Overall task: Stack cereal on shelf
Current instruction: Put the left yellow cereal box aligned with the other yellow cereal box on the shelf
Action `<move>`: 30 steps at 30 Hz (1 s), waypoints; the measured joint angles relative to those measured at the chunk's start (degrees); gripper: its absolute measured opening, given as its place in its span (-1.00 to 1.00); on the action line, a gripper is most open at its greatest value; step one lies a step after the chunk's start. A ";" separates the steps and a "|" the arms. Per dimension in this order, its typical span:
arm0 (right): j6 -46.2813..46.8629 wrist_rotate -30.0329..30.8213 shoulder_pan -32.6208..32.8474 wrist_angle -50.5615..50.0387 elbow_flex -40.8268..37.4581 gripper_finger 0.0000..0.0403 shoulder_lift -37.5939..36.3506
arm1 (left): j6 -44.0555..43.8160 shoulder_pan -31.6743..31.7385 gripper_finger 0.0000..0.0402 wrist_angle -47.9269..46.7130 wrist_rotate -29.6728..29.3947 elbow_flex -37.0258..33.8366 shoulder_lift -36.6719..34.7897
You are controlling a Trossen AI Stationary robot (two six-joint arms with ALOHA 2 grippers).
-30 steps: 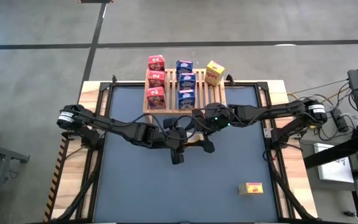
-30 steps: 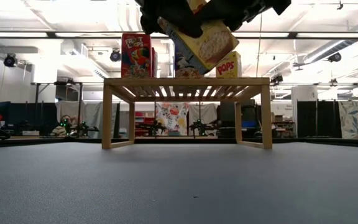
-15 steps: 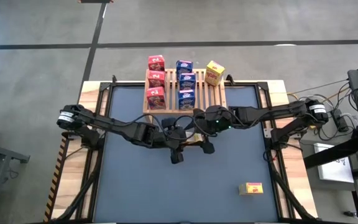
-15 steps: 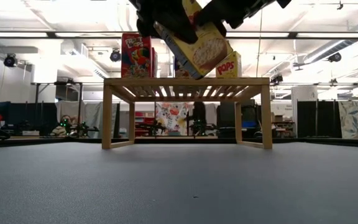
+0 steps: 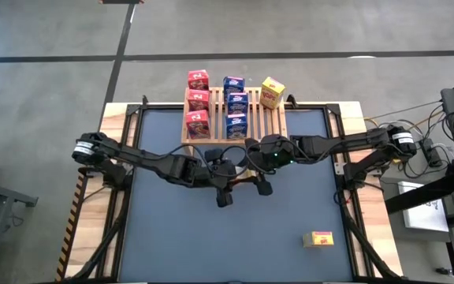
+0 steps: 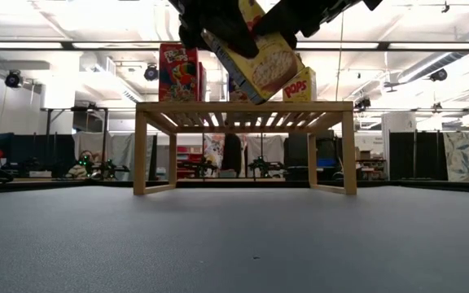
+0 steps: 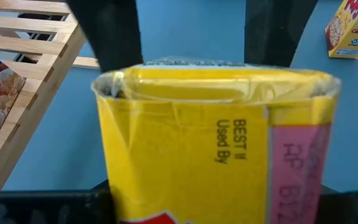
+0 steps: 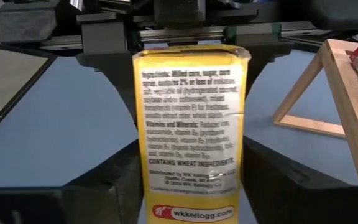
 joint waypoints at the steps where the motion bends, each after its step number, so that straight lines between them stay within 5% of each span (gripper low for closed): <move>1: 0.01 -0.05 0.00 -0.01 0.00 0.03 0.00 | -0.03 0.00 -0.25 -0.01 -0.02 0.01 0.00; 7: -0.19 -0.43 -0.01 -0.02 0.00 -0.10 -0.02 | -1.29 0.00 -0.20 0.13 -0.51 0.02 0.00; 20: -0.02 -0.45 -0.02 0.02 -0.81 -0.17 -0.15 | 0.70 -0.09 0.22 0.35 -0.50 0.00 -0.44; 30: 0.01 -0.58 -0.15 4.42 -5.82 -0.17 -5.43 | 1.16 -0.61 0.25 0.27 -1.85 -0.04 -3.38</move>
